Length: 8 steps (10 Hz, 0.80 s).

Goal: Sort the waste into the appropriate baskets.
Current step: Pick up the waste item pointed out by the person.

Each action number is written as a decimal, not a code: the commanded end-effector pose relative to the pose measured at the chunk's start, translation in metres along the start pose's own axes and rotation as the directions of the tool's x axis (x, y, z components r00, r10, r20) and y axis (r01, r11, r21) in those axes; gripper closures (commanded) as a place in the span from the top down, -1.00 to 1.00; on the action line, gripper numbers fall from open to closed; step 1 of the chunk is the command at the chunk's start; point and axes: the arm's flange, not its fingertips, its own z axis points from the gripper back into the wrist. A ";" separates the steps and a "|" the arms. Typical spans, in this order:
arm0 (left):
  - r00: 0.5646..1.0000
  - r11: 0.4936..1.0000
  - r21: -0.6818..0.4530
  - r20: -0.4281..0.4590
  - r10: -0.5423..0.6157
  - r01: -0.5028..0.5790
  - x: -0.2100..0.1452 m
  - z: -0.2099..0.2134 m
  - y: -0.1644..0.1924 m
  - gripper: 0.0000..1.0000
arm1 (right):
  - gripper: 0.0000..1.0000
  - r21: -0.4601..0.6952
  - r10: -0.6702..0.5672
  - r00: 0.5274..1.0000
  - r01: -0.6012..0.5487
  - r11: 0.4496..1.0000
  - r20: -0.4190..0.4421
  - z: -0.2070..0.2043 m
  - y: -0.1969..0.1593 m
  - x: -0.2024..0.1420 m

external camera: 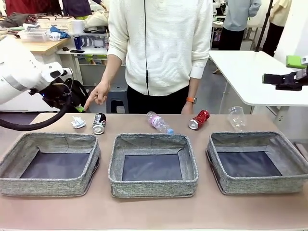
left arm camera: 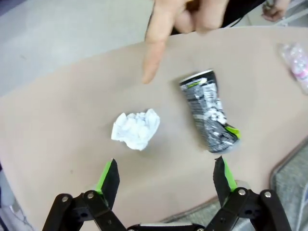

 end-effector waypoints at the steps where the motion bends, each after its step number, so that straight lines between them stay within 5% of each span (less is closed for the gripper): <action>1: 0.997 0.999 0.020 -0.072 0.028 -0.026 0.021 -0.011 0.008 1.00 | 1.00 0.016 0.030 0.999 -0.030 0.999 0.014 -0.002 -0.001 0.004; 8: 0.989 0.998 0.032 -0.138 0.058 -0.054 0.030 -0.065 0.025 1.00 | 1.00 0.016 0.030 0.999 -0.030 0.999 0.014 -0.002 -0.001 0.004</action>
